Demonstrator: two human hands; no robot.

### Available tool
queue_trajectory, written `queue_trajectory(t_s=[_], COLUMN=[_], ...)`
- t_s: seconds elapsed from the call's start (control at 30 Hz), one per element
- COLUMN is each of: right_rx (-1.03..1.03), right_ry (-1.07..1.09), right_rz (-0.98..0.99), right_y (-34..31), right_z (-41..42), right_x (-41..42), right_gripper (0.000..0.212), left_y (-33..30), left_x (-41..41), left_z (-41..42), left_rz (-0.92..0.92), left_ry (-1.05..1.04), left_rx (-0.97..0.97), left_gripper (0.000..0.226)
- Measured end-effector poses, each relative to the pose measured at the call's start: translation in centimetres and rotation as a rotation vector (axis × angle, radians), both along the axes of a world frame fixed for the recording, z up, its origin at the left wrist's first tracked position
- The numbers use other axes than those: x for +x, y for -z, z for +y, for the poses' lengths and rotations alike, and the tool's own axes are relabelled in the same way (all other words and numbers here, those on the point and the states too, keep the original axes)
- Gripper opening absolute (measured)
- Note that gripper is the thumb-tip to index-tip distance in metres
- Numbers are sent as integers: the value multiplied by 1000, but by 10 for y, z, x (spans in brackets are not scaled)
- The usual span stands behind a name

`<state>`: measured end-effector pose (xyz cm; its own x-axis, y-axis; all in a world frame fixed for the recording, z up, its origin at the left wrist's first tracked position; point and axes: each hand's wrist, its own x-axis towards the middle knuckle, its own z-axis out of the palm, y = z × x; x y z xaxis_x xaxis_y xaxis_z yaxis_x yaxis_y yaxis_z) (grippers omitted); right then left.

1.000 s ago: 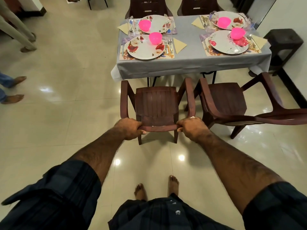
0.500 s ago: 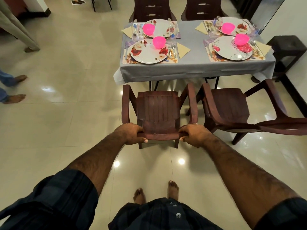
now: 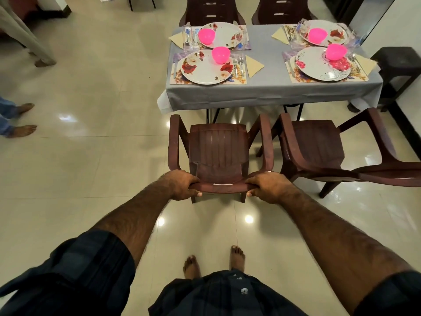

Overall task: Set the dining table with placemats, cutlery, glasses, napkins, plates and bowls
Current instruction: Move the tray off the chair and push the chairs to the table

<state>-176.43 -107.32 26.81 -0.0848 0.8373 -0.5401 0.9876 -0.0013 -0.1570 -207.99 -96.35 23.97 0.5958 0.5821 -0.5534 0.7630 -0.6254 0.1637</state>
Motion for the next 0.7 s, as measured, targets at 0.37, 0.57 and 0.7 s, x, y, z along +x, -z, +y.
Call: queue_trajectory(t_s=[0.37,0.57,0.7], right_rx=[-43,10,40], right_ry=[49,196,145], right_rz=[78,271,279], right_y=[-1,-4,2], right_z=[5,42,73], right_x=[3,-8,-64], right_gripper=[56,75,73], left_y=[-16,-23,-20], left_x=[4,-25,-65], left_z=[-5,-11,3], left_rz=[2,-238,-399], left_ry=[-119,-366,-562], left_rx=[-50,-50,-41], left_gripper=[75,89,70])
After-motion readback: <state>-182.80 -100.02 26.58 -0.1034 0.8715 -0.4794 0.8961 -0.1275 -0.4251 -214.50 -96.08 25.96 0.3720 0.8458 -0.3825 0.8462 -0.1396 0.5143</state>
